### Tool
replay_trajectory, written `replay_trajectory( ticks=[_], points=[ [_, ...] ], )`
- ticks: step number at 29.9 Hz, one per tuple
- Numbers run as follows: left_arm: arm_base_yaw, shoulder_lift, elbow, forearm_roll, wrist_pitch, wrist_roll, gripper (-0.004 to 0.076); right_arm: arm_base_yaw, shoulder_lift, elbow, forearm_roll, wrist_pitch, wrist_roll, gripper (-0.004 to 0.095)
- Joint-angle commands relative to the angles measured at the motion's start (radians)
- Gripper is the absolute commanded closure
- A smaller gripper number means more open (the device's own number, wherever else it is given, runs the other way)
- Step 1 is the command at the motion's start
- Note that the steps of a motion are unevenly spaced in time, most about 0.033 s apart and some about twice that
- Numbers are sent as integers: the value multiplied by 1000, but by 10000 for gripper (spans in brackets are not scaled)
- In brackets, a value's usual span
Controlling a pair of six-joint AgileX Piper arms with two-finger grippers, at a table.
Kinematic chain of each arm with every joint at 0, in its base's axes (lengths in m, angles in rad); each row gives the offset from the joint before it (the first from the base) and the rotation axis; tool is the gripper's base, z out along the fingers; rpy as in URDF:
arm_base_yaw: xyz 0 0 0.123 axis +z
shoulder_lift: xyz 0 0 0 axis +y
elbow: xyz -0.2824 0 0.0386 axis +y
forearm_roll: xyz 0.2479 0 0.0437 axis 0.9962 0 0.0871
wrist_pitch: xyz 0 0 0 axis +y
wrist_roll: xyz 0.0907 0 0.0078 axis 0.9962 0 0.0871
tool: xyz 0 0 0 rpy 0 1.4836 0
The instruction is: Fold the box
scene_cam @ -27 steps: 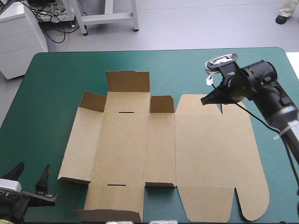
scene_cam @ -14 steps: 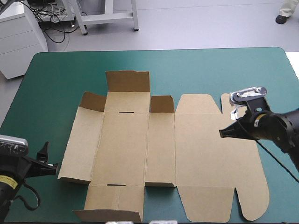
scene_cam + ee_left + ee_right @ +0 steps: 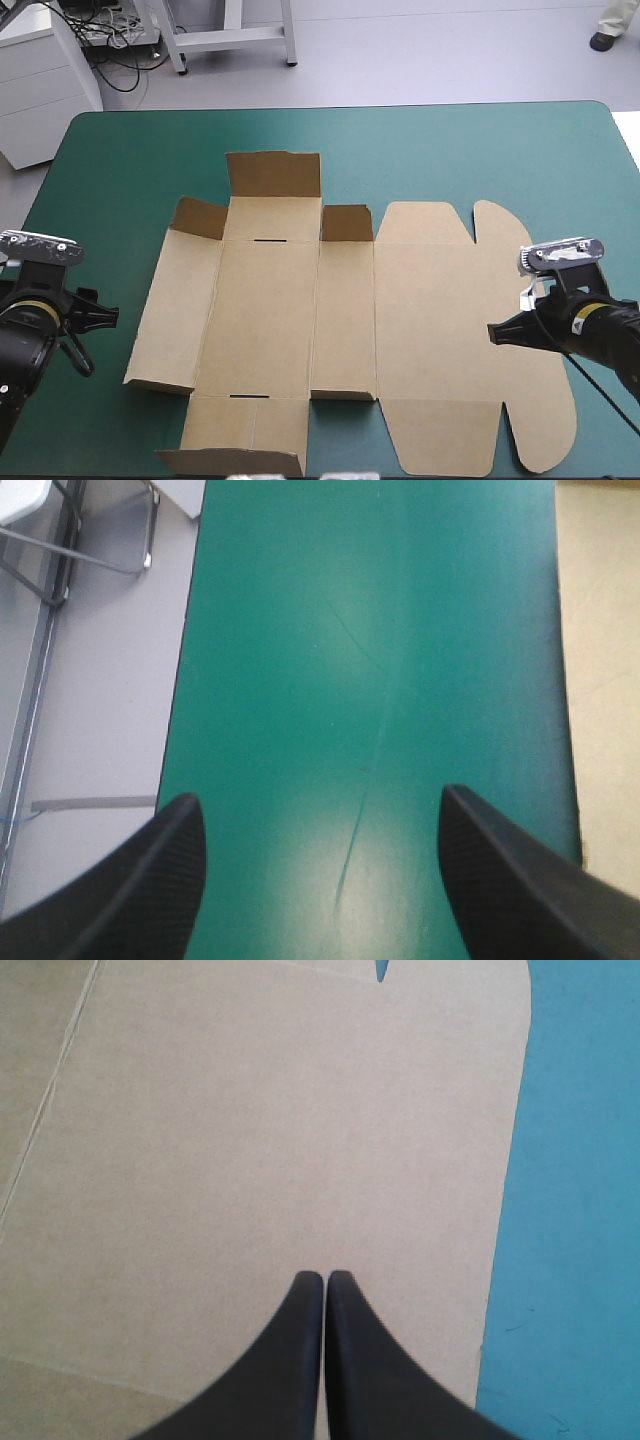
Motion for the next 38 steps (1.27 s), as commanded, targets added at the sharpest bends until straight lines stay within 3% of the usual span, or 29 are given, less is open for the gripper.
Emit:
replay_trajectory(
  ticks=[1, 6, 11, 18, 23, 32, 38],
  points=[
    [4, 38, -36, 45, -22, -22, 248, -4, -30, -8, 6, -40, 2, 916],
    [24, 88, -36, 60, -45, -37, 248, -4, -35, -4, 28, -36, -8, 916],
    [199, 120, -41, -14, -143, -18, 253, -4, -35, -4, 28, -36, -9, 916],
    [362, 217, -52, -354, -200, 248, 307, -4, -35, -4, 32, -38, -9, 916],
    [372, 350, -132, -393, -87, 308, 306, -4, -35, -4, 32, -34, -9, 916],
    [394, 553, -331, -578, 235, 429, 306, -4, -35, -4, 46, -34, -9, 916],
    [507, 595, -329, -903, 284, 559, 306, -4, -35, -4, 49, -36, -11, 916]
  ],
)
